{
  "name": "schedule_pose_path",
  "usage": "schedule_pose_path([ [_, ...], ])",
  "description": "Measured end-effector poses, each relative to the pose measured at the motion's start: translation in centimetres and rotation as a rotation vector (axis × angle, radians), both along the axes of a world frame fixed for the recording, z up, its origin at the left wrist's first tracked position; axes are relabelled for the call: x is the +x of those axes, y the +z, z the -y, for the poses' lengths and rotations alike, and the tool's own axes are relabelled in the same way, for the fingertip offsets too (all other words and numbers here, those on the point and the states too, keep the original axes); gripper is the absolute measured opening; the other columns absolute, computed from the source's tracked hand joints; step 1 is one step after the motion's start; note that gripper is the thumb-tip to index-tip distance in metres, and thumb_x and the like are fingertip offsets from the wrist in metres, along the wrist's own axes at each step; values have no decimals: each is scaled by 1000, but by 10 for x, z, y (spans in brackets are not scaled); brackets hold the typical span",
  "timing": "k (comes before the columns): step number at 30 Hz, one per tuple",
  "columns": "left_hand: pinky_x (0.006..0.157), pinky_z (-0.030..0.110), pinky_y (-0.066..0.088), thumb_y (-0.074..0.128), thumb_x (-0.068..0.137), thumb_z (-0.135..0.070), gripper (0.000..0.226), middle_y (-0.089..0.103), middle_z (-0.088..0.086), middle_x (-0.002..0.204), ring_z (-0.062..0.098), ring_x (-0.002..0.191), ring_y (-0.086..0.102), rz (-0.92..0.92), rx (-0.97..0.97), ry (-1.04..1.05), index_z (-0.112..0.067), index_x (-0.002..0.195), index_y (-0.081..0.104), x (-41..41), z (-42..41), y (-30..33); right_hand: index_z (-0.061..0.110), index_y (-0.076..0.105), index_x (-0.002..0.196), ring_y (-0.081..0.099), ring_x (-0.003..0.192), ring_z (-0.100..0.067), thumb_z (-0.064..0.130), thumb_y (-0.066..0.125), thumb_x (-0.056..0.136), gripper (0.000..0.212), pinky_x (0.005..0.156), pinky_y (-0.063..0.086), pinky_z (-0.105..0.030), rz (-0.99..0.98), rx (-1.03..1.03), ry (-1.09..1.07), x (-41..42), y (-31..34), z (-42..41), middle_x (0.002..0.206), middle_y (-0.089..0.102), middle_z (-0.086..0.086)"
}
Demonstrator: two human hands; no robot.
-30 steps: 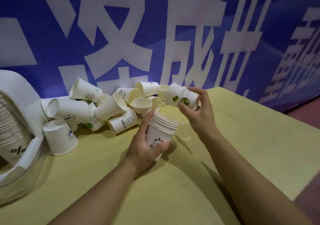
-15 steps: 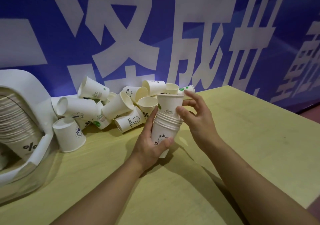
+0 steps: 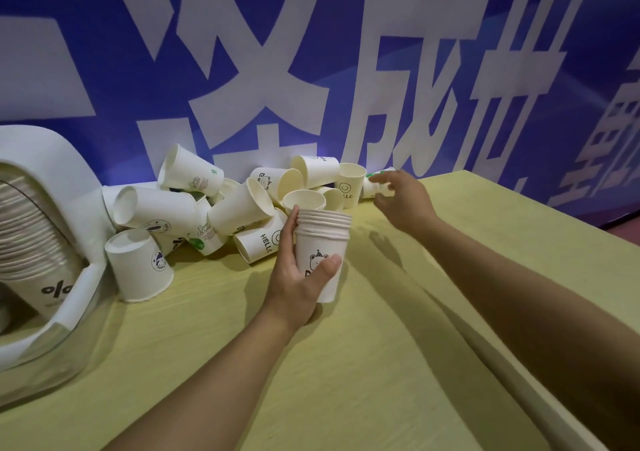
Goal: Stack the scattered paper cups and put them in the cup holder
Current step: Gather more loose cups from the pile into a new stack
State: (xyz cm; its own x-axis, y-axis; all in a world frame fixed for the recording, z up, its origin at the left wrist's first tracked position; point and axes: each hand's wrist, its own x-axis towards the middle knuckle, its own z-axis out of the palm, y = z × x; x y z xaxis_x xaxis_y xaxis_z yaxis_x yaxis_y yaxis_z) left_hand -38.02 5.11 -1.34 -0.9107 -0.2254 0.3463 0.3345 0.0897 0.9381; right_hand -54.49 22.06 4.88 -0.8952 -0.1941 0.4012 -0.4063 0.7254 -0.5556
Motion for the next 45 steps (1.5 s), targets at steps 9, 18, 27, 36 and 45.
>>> schedule_pose_path([
  [9, 100, 51, 54, 78, 67, -48, 99, 53, -3, 145, 20, 120, 63, 22, 66, -15, -47, 152, 27, -10, 4, -7, 30, 52, 139, 49, 127, -28, 34, 78, 84, 61, 108, 36, -57, 21, 529, -58, -97, -15, 2, 134, 60, -2],
  [18, 96, 36, 56, 76, 65, -50, 101, 53, -8, 145, 11, 119, 63, 12, 44, -24, -46, 153, 26, -7, 2, -4, 33, 49, 142, 35, 136, -31, 52, 81, 74, 77, 115, 20, -59, -63, 747, -79, -85, -4, -7, 143, 48, -3],
  [27, 95, 28, 55, 75, 64, -54, 94, 52, -12, 146, 5, 119, 61, 8, 12, -34, -57, 145, 27, -2, 0, 0, 31, 46, 143, 48, 128, -29, 51, 76, 81, 72, 113, 28, -59, 52, 744, -12, -46, 7, -25, 138, 53, -2],
  [36, 88, 15, 51, 75, 66, -51, 96, 46, -26, 145, -5, 119, 57, 18, -94, -121, -63, 147, 25, 10, -5, 4, 34, 37, 136, 58, 111, -19, 21, 82, 80, 72, 91, 57, -39, 59, -522, 55, 57, 5, -29, 128, 52, 6],
  [45, 89, 16, 51, 77, 67, -50, 95, 51, -23, 140, -1, 117, 59, 28, -280, -196, -62, 147, 26, 13, -7, 5, 27, 54, 119, 66, 99, -14, 10, 77, 84, 45, 75, 62, -32, -37, -817, 270, 99, -5, -11, 117, 54, 11],
])
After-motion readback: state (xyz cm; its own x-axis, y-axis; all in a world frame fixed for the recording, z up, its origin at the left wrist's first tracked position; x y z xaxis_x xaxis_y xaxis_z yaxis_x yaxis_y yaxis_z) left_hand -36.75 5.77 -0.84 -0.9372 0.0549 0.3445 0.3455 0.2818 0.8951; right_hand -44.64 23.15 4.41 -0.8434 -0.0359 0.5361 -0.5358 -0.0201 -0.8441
